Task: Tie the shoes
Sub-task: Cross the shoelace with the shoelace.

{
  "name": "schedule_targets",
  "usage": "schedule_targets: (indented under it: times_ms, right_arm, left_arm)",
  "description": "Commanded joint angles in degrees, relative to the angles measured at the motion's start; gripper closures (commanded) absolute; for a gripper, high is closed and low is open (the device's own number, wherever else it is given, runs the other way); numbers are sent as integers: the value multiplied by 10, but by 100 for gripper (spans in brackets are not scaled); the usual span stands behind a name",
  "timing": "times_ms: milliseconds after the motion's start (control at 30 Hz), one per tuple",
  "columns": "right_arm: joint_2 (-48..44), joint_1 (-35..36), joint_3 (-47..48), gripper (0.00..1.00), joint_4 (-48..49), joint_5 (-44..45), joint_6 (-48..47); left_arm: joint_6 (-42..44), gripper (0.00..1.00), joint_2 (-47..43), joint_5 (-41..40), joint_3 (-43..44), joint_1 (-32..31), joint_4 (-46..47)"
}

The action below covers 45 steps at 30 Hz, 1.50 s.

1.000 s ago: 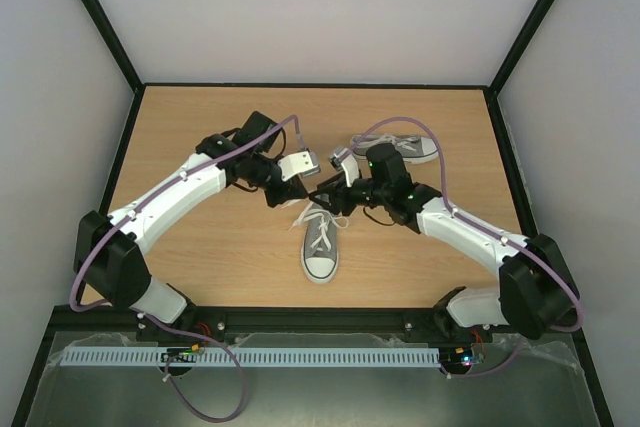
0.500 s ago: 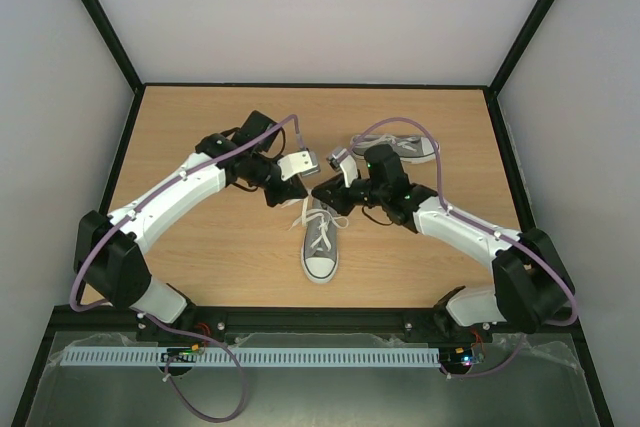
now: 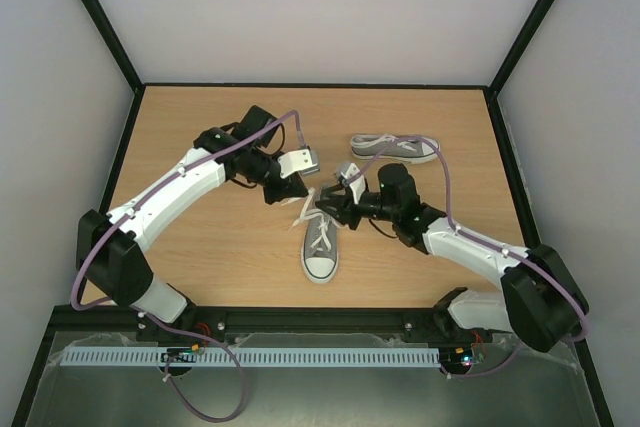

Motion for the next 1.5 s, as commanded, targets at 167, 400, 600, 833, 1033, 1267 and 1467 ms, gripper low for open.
schedule_targets:
  times_ms: [167, 400, 600, 833, 1033, 1267, 1467]
  right_arm:
    - [63, -1, 47, 58, 97, -43, -29]
    - [75, -1, 62, 76, 75, -81, -38]
    - [53, -1, 53, 98, 59, -55, -41]
    - [21, -2, 63, 99, -83, 65, 27]
    - [-2, -24, 54, 99, -150, 116, 138]
    - [-3, -27, 65, 99, -184, 150, 173]
    - [-4, -27, 66, 99, -183, 153, 171]
  left_arm:
    - [10, 98, 2, 25, 12, 4, -17]
    - [8, 98, 4, 39, 16, 4, -24]
    - [6, 98, 3, 38, 18, 3, -27]
    - [-20, 31, 5, 21, 16, 42, 5]
    - [-8, 35, 29, -96, -90, 62, 129]
    - [33, 34, 117, -154, -139, 24, 186]
    - [40, 38, 140, -184, -165, 6, 267]
